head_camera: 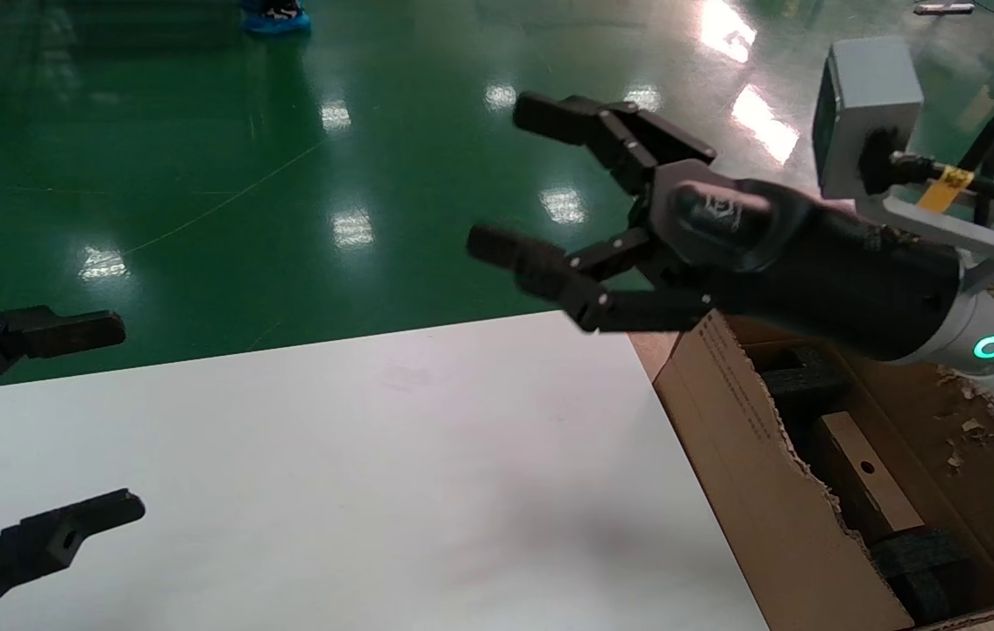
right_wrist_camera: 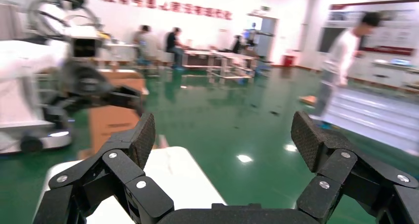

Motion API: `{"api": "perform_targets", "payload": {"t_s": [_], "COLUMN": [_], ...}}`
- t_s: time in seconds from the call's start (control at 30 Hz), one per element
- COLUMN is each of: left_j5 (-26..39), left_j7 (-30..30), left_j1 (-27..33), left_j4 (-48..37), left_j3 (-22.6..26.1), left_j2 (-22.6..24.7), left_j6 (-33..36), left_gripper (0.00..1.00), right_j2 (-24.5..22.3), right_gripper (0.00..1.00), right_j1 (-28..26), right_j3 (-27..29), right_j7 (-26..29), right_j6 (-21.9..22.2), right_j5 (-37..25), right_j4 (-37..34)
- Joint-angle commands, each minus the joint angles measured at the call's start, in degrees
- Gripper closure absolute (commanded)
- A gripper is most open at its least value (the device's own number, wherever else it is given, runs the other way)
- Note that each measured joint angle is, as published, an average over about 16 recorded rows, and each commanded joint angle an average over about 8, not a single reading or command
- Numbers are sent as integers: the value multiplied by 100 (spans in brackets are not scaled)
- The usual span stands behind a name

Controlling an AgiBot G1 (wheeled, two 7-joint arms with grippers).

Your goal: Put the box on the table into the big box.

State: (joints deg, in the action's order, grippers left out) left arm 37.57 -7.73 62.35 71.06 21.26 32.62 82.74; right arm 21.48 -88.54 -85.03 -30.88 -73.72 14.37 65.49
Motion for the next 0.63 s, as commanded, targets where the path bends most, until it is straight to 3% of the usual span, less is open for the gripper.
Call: {"api": "perform_targets", "payload": {"t_s": [0.03,0.53,0.63], "left_j5": [0,0,0], "left_j7": [0,0,0], "left_j1": [0,0,0], "left_j4": [0,0,0], "left_j3": [0,0,0], "left_j2": [0,0,0], "left_j6": [0,0,0], "left_gripper": [0,0,0], "right_j2": [75,643,700], "right_gripper": [0,0,0], "right_j1": [150,1282,1394], "right_j3": [384,3278,3567], "right_j7": [232,1978,2152], "right_j6": [-67,-569,-619], "right_j5": [-313,-2671,-2906], "right_j4": [45,384,418]}}
